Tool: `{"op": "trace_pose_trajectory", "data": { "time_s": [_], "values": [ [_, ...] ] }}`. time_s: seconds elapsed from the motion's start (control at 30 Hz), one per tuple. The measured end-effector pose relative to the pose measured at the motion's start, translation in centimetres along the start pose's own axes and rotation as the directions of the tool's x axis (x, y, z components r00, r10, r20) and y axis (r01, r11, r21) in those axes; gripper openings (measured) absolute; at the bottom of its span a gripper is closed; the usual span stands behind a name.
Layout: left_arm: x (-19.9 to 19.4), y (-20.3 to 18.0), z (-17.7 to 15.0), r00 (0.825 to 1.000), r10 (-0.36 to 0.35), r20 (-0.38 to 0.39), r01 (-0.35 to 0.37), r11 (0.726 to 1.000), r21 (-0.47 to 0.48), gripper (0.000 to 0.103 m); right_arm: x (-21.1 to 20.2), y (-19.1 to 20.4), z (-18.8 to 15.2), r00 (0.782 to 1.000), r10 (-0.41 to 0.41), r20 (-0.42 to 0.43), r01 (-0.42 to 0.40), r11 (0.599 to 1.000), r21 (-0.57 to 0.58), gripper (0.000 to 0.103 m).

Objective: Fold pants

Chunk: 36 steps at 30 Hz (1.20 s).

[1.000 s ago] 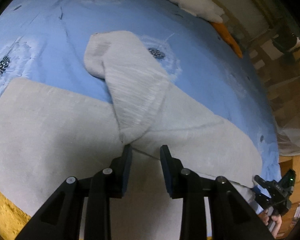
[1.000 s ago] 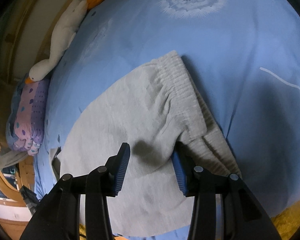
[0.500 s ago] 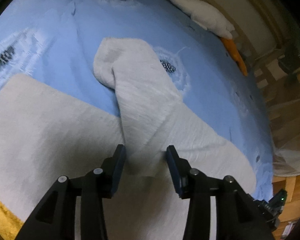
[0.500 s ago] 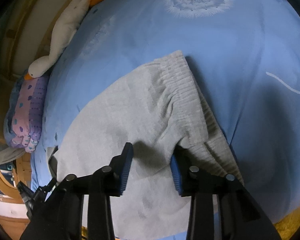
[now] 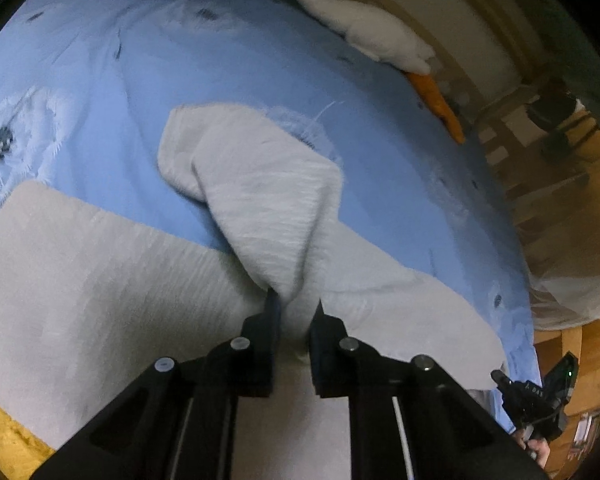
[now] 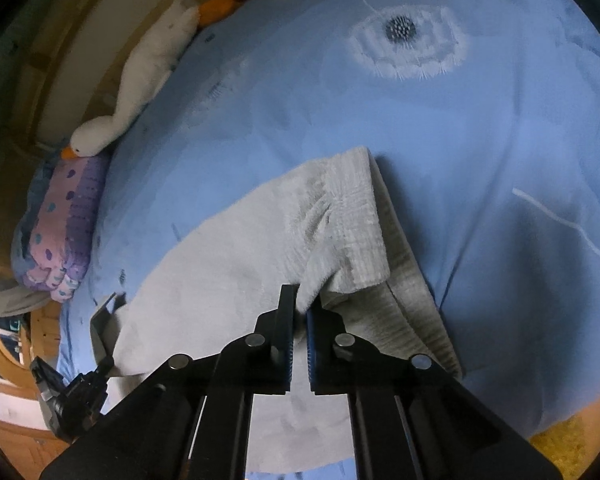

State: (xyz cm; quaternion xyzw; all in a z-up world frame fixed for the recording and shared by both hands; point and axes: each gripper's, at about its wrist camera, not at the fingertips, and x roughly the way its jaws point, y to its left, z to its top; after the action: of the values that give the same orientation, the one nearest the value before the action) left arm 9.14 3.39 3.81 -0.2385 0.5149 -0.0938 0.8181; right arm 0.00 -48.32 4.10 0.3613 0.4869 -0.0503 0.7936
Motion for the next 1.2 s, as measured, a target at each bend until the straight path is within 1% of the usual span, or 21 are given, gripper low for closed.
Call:
{"op": "trace_pose_trajectory", "data": {
  "time_s": [0.2,0.37,0.57,0.9,1.03,1.2],
  "values": [
    [-2.9,-0.6,-0.5,1.0,-0.018,0.018,0.017,0.998,0.054,0.012,-2.3,0.8,-0.4,1.0,0.006,0.026,-0.005,0.999,-0.045,0.004],
    [-3.6,-1.5,-0.9,1.0,-0.012,0.01,0.011,0.998,0.067,0.012,-3.4,0.7,-1.3,1.0,0.0,0.025,0.001,0.998,-0.066,0.004],
    [-4.8,0.0,-3.5,1.0,0.015,-0.012,-0.014,0.996,0.086,0.012,-4.2,0.6,-3.1,1.0,-0.017,0.015,0.018,0.995,-0.097,0.004],
    [-3.6,1.8,-7.3,0.995,0.06,-0.079,-0.053,0.995,0.088,0.012,-4.6,-0.2,-5.6,0.995,-0.096,0.017,0.098,0.984,-0.148,0.004],
    [-3.1,2.1,-7.9,0.993,0.076,-0.092,-0.066,0.993,0.101,0.012,-4.3,-0.8,-6.2,0.99,-0.143,0.018,0.144,0.975,-0.171,0.002],
    [-2.8,2.2,-8.2,0.991,0.095,-0.095,-0.083,0.989,0.123,0.012,-3.6,-1.1,-6.7,0.984,-0.18,0.009,0.178,0.966,-0.187,0.002]
  ]
}}
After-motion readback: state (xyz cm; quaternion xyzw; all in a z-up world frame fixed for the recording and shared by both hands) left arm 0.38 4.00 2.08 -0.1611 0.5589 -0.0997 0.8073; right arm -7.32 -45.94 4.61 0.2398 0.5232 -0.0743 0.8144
